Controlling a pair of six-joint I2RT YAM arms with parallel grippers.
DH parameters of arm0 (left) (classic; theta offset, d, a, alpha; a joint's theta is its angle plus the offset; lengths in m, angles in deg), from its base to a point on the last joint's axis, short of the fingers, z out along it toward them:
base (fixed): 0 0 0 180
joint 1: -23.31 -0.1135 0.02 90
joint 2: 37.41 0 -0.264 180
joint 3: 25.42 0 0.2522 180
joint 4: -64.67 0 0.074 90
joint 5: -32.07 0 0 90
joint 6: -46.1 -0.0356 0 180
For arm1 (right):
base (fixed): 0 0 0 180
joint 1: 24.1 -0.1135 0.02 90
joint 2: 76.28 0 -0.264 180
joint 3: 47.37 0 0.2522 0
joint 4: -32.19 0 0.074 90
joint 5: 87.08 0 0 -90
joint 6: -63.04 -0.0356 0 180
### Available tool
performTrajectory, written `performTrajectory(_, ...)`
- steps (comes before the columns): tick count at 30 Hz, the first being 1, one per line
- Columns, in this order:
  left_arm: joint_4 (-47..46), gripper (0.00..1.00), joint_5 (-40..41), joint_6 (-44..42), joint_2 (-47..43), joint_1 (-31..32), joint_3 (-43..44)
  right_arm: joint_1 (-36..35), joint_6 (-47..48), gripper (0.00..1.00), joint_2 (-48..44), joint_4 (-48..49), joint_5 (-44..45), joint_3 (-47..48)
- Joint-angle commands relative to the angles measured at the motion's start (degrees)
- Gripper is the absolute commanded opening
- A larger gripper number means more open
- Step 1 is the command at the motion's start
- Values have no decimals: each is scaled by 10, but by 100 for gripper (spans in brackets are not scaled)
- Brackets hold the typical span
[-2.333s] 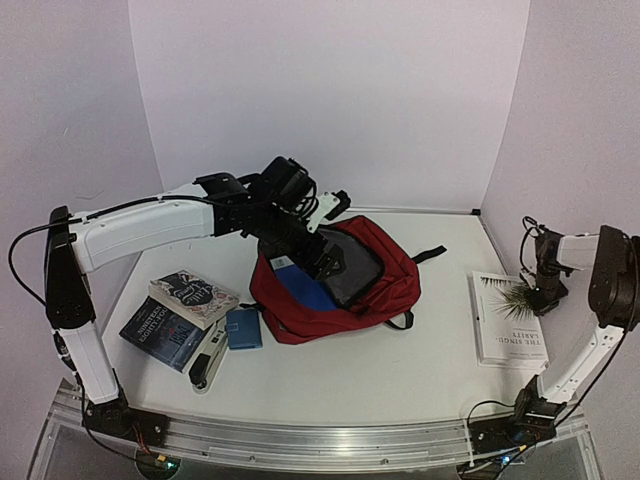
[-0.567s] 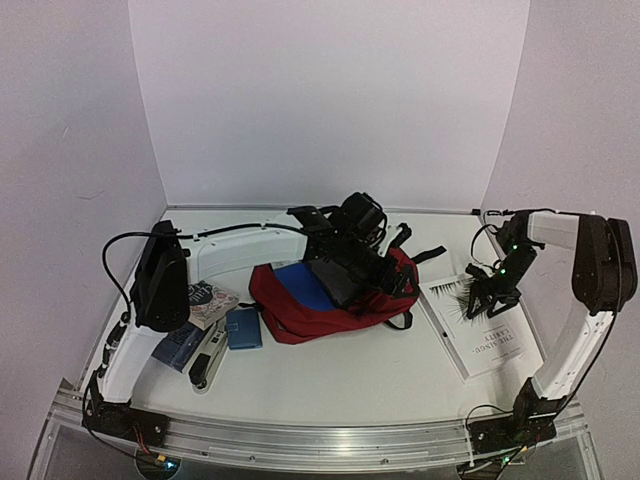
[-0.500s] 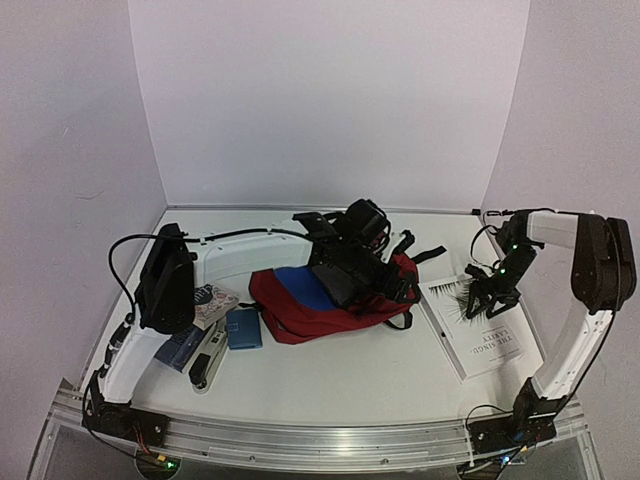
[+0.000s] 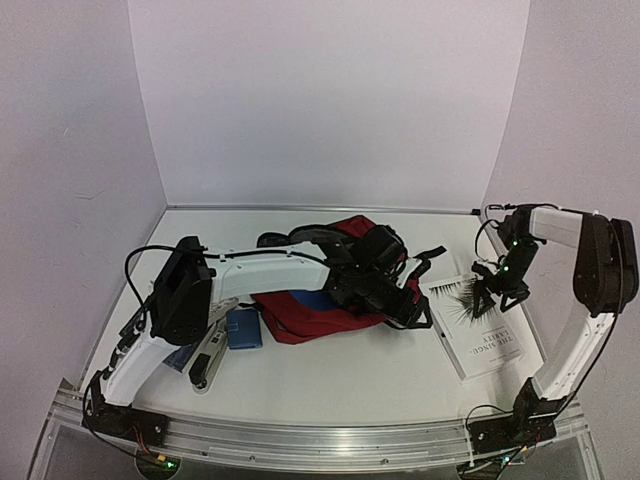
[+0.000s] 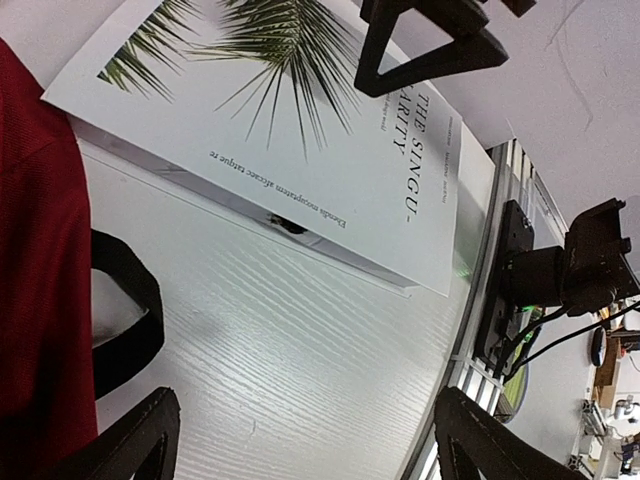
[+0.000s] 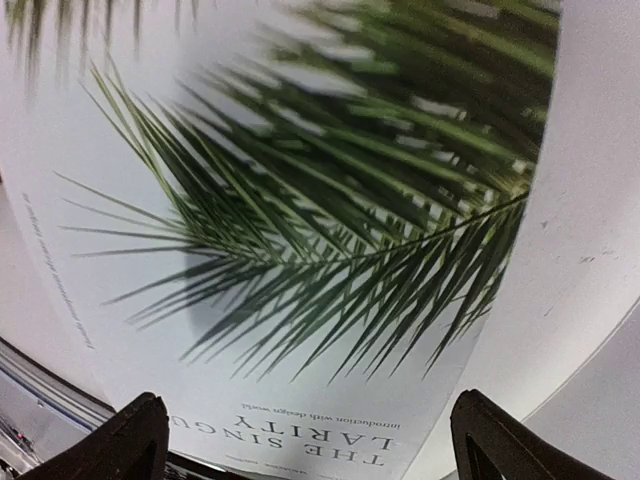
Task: Pack the student bag
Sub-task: Pick up the book from the center of the board.
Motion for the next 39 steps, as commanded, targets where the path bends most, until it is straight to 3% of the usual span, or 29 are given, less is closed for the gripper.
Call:
performTrajectory(1, -39, 88, 7, -10, -21, 5, -9, 2, 55, 97, 31, -30, 12, -47)
performTrajectory(6, -37, 88, -8, -7, -13, 6, -7, -5, 71, 87, 83, -115, -155, -6)
performTrajectory(18, -51, 81, -33, 15, -4, 6, -19, -36, 38, 84, 133, -150, -144, 81)
performTrajectory(22, -51, 82, -11, 7, -16, 6, -33, -10, -60, 90, 126, -129, -234, 144)
performTrajectory(30, -50, 84, -7, 24, 2, 6, 2, 28, -171, 94, -24, -3, -217, 32)
performTrajectory(33, -67, 82, -26, 47, 15, 6, 11, 66, -215, 98, -40, 15, -174, 12)
performTrajectory(39, -94, 76, -51, 65, 23, 6, 11, 87, -267, 98, -30, 37, -204, -62)
